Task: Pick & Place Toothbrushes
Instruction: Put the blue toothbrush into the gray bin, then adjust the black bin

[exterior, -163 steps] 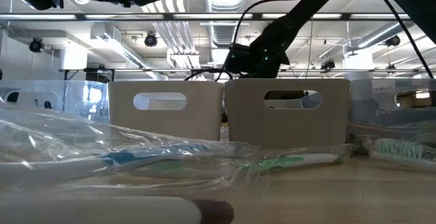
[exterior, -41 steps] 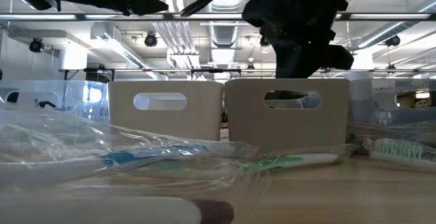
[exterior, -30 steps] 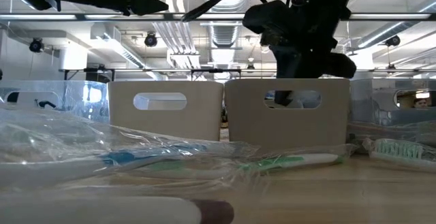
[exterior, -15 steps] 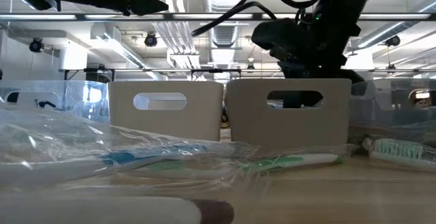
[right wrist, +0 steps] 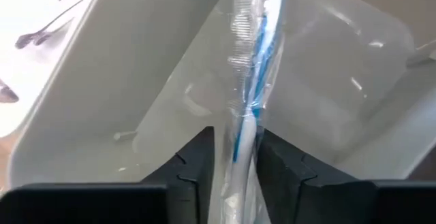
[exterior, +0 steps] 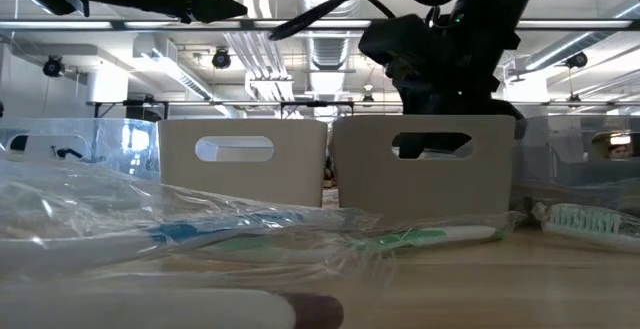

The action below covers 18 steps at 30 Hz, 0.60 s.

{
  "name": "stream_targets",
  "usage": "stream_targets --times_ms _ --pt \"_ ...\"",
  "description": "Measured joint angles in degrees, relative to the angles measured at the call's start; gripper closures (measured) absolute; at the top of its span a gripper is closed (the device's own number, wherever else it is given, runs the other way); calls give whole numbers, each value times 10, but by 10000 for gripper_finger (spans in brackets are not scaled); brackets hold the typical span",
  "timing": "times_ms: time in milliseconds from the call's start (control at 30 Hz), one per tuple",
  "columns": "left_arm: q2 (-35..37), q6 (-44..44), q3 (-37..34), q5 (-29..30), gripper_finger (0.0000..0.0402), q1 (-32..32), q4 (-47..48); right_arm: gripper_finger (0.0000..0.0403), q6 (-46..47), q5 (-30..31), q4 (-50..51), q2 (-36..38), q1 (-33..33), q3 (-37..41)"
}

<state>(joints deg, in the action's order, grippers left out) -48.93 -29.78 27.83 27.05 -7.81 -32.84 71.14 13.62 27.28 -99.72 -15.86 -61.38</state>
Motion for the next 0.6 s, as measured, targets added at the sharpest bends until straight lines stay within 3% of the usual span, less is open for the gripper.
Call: stream_targets --times_ms 300,433,600 --pt "0 0 0 0 232 0 0 264 -21 -24 33 1 0 -34" --pt "0 0 0 0 232 0 0 258 -28 -27 116 2 0 -71" --pt "0 0 0 0 232 0 0 272 -16 11 270 6 -4 -126"
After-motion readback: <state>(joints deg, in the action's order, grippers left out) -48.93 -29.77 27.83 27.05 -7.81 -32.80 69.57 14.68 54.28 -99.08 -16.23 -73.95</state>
